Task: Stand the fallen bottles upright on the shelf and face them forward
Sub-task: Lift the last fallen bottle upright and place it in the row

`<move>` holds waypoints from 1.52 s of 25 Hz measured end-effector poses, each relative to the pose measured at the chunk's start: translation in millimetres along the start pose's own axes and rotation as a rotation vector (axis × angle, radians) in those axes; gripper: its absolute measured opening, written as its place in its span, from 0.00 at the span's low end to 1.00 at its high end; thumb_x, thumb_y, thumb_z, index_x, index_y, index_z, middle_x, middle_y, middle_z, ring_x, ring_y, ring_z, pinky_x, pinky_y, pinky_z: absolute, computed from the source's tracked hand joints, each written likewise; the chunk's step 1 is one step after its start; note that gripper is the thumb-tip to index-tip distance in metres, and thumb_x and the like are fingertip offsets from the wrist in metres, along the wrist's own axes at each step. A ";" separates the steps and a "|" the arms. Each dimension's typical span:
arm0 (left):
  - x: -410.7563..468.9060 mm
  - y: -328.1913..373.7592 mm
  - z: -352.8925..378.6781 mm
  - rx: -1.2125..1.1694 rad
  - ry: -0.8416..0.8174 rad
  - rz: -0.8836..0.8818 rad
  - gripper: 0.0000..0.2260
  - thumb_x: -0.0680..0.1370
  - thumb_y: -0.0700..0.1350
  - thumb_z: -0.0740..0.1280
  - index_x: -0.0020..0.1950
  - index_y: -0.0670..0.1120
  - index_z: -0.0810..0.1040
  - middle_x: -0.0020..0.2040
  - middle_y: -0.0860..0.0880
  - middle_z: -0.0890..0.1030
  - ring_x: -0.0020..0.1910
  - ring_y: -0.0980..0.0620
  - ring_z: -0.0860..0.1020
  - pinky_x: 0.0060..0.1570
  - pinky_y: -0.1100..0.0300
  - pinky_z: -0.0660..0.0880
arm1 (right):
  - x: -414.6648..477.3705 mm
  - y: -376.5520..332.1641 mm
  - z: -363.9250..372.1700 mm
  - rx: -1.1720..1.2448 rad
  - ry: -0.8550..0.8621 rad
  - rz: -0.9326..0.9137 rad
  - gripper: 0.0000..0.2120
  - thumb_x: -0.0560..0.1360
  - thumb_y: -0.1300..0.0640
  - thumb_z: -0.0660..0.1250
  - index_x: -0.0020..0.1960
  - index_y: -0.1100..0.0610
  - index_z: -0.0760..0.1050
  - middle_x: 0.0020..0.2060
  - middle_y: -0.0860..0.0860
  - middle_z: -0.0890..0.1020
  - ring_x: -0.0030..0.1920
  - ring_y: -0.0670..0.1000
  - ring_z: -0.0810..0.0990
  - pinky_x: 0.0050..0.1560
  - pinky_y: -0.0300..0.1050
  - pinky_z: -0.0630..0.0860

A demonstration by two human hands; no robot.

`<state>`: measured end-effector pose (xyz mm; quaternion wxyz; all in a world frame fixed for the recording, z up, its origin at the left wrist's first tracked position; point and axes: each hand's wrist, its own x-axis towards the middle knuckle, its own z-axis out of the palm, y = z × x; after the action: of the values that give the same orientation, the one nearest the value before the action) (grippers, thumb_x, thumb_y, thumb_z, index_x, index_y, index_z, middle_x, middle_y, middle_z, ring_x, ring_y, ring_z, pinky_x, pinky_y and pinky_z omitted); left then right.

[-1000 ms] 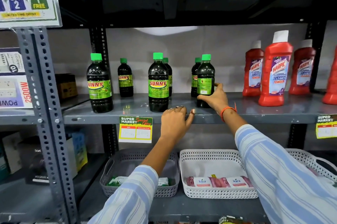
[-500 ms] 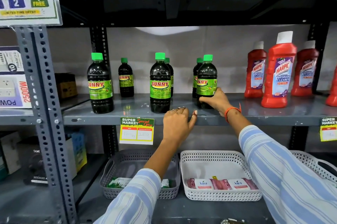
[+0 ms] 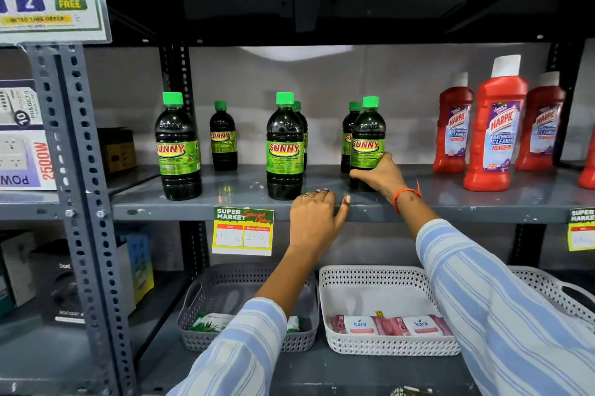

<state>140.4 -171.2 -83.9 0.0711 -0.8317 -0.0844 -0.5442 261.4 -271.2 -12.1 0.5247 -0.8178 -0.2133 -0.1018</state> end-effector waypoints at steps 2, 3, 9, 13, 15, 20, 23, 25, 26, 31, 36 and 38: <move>0.0 0.5 0.4 -0.005 -0.009 -0.003 0.21 0.77 0.55 0.55 0.33 0.45 0.76 0.29 0.47 0.80 0.29 0.46 0.78 0.30 0.59 0.70 | 0.7 0.9 -0.3 -0.033 0.010 -0.013 0.40 0.61 0.48 0.78 0.65 0.61 0.64 0.60 0.59 0.75 0.61 0.59 0.75 0.62 0.55 0.75; 0.3 0.5 0.4 -0.008 -0.013 -0.004 0.21 0.77 0.55 0.55 0.33 0.45 0.76 0.30 0.47 0.80 0.29 0.46 0.78 0.31 0.59 0.70 | 1.4 1.2 -1.0 -0.049 0.019 -0.021 0.41 0.60 0.47 0.78 0.66 0.61 0.63 0.61 0.60 0.74 0.62 0.60 0.74 0.63 0.56 0.74; -0.3 -0.3 0.1 -0.022 -0.034 -0.006 0.21 0.78 0.55 0.54 0.34 0.44 0.77 0.31 0.46 0.81 0.30 0.46 0.78 0.31 0.58 0.70 | -5.9 2.4 -6.8 -0.022 -0.004 -0.039 0.35 0.64 0.53 0.77 0.64 0.63 0.64 0.58 0.59 0.78 0.59 0.59 0.77 0.57 0.51 0.76; -0.3 -0.1 0.4 -0.026 -0.026 -0.007 0.22 0.78 0.55 0.54 0.34 0.44 0.77 0.31 0.46 0.81 0.30 0.46 0.79 0.32 0.58 0.70 | -15.4 5.0 -13.4 -0.054 0.011 -0.065 0.33 0.62 0.49 0.76 0.61 0.60 0.69 0.55 0.57 0.81 0.57 0.58 0.79 0.57 0.51 0.78; -0.8 -0.5 0.7 -0.021 -0.024 -0.001 0.21 0.78 0.55 0.54 0.34 0.44 0.77 0.31 0.46 0.81 0.30 0.46 0.79 0.31 0.58 0.70 | -22.1 6.7 -18.3 -0.079 0.020 -0.084 0.33 0.62 0.47 0.75 0.61 0.59 0.70 0.56 0.57 0.81 0.57 0.58 0.79 0.57 0.51 0.78; 0.2 0.8 1.4 -0.019 -0.013 -0.008 0.21 0.77 0.54 0.55 0.31 0.44 0.76 0.29 0.46 0.80 0.28 0.45 0.78 0.30 0.59 0.70 | -33.4 9.7 -29.4 -0.084 -0.009 -0.122 0.33 0.63 0.47 0.75 0.62 0.59 0.69 0.57 0.56 0.81 0.58 0.57 0.78 0.58 0.50 0.77; 3.4 4.1 0.0 -0.049 -0.063 -0.035 0.23 0.77 0.56 0.57 0.31 0.43 0.76 0.29 0.43 0.80 0.29 0.43 0.79 0.30 0.58 0.68 | -37.7 8.6 -37.5 0.020 -0.056 -0.110 0.35 0.66 0.40 0.73 0.65 0.58 0.68 0.57 0.52 0.78 0.58 0.52 0.76 0.60 0.47 0.74; 12.6 10.8 -2.0 -0.073 -0.222 -0.103 0.24 0.78 0.62 0.58 0.38 0.42 0.78 0.34 0.42 0.82 0.35 0.41 0.80 0.31 0.57 0.66 | -40.3 3.9 -46.1 0.179 -0.096 -0.056 0.40 0.67 0.29 0.63 0.68 0.56 0.67 0.63 0.52 0.77 0.63 0.53 0.75 0.66 0.51 0.70; 19.5 15.1 -1.7 -0.100 -0.304 -0.146 0.25 0.77 0.65 0.57 0.41 0.44 0.77 0.37 0.42 0.82 0.38 0.40 0.80 0.32 0.56 0.67 | -40.2 2.7 -49.8 0.217 -0.120 -0.035 0.41 0.67 0.25 0.57 0.68 0.54 0.68 0.66 0.54 0.75 0.66 0.55 0.73 0.68 0.55 0.68; 50.8 37.5 -4.3 -0.417 -0.559 -0.356 0.22 0.72 0.65 0.66 0.54 0.49 0.79 0.52 0.45 0.83 0.53 0.42 0.79 0.45 0.53 0.74 | -48.3 7.5 -60.1 -0.071 -0.230 -0.129 0.32 0.79 0.37 0.44 0.72 0.57 0.66 0.71 0.59 0.70 0.72 0.59 0.67 0.70 0.54 0.62; 54.9 43.1 -3.8 -0.450 -0.551 -0.389 0.22 0.71 0.64 0.68 0.55 0.50 0.80 0.53 0.45 0.83 0.54 0.43 0.79 0.46 0.55 0.73 | -48.1 15.7 -72.5 -0.186 -0.261 -0.166 0.29 0.81 0.42 0.46 0.74 0.59 0.63 0.73 0.59 0.67 0.73 0.59 0.65 0.71 0.51 0.61; 53.4 44.7 -2.9 -0.450 -0.540 -0.397 0.22 0.70 0.65 0.69 0.54 0.51 0.80 0.52 0.46 0.83 0.53 0.44 0.80 0.45 0.55 0.73 | -50.5 17.5 -73.9 -0.201 -0.270 -0.185 0.28 0.81 0.42 0.46 0.74 0.58 0.62 0.73 0.59 0.67 0.73 0.59 0.65 0.71 0.51 0.61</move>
<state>168.5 -212.0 -34.9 -0.2440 -0.9070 -0.1381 -0.3141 228.7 -356.3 -14.4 0.3954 -0.8492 -0.3449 -0.0599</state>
